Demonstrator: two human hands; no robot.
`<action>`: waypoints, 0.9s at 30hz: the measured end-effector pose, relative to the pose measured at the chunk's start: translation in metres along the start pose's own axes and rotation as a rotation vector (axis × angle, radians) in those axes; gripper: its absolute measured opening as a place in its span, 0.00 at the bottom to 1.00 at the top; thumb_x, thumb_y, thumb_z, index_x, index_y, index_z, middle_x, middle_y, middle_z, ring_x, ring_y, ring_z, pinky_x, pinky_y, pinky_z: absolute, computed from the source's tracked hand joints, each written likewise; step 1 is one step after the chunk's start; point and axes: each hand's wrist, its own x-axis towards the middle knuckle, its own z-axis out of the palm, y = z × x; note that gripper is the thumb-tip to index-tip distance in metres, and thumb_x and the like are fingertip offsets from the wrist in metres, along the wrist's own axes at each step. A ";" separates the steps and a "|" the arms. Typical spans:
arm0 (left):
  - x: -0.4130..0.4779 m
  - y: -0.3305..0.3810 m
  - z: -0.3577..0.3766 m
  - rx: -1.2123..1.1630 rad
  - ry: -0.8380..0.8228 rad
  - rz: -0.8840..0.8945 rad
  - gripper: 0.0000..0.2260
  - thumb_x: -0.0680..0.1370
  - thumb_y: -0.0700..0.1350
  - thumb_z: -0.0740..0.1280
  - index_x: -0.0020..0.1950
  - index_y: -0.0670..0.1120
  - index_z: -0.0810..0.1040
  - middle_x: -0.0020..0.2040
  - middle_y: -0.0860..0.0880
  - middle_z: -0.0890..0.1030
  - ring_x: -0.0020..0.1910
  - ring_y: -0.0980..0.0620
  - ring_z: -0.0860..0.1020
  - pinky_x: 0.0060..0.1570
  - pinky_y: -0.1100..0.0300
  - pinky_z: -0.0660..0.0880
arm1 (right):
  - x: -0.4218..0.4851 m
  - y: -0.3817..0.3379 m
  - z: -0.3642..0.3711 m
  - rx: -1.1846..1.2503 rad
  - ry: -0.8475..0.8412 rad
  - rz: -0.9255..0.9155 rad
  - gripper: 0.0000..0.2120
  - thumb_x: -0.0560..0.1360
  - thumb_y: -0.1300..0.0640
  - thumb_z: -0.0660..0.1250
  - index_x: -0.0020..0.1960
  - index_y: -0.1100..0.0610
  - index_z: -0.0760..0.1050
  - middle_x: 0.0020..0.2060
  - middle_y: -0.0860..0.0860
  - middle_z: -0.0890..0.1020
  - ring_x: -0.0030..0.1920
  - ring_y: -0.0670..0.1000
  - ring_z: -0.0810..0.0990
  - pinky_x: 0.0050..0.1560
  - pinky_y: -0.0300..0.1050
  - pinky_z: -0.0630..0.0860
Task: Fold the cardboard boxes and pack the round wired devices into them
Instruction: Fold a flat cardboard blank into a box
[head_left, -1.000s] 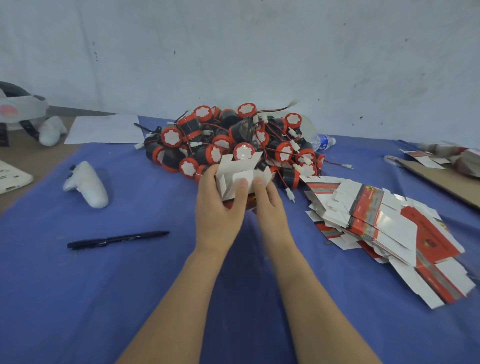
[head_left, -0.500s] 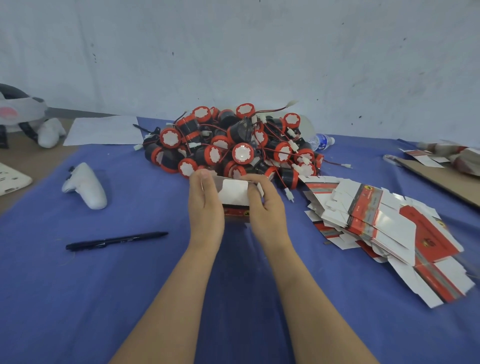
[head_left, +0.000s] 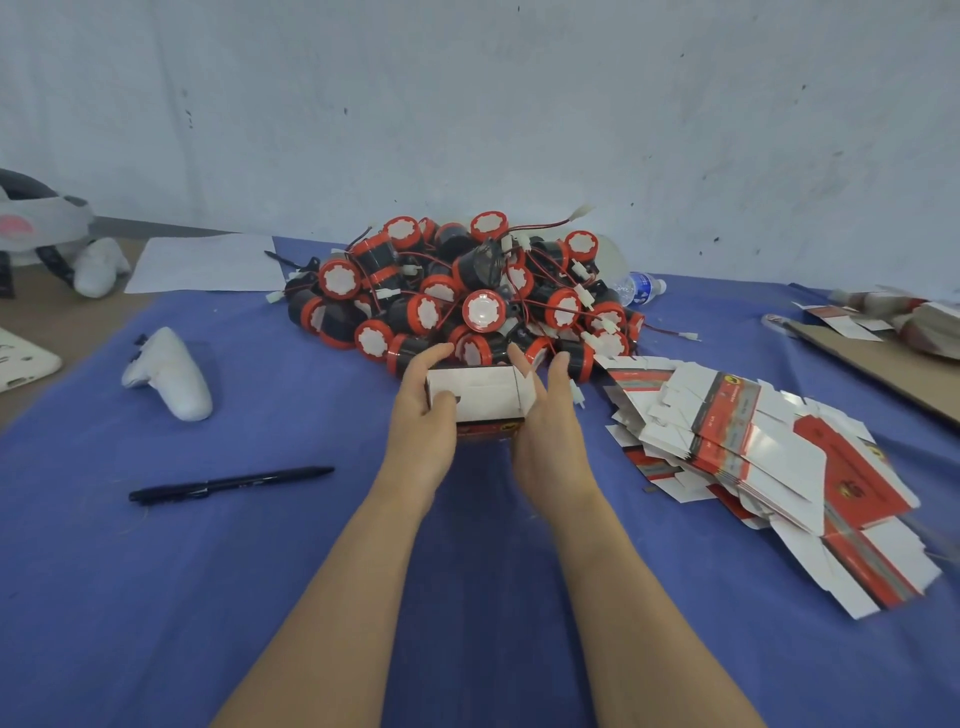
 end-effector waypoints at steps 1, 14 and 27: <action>0.000 0.000 -0.001 0.005 -0.009 0.009 0.22 0.79 0.33 0.54 0.58 0.61 0.72 0.60 0.56 0.73 0.55 0.60 0.73 0.42 0.75 0.73 | 0.001 0.001 -0.002 0.045 -0.005 0.028 0.12 0.81 0.44 0.56 0.59 0.40 0.76 0.63 0.43 0.77 0.66 0.50 0.73 0.61 0.43 0.72; 0.000 -0.001 -0.005 0.318 -0.209 0.145 0.14 0.80 0.34 0.57 0.46 0.55 0.70 0.70 0.55 0.64 0.69 0.57 0.62 0.53 0.79 0.64 | 0.003 -0.003 -0.026 0.017 -0.068 0.099 0.11 0.80 0.54 0.61 0.60 0.54 0.76 0.56 0.56 0.82 0.52 0.52 0.80 0.55 0.49 0.78; 0.007 0.003 0.005 0.203 -0.261 -0.007 0.11 0.81 0.45 0.60 0.63 0.56 0.70 0.73 0.53 0.63 0.69 0.55 0.65 0.56 0.69 0.69 | 0.003 -0.010 -0.034 -0.164 -0.145 0.127 0.20 0.79 0.67 0.61 0.70 0.57 0.69 0.59 0.55 0.80 0.57 0.56 0.79 0.60 0.50 0.77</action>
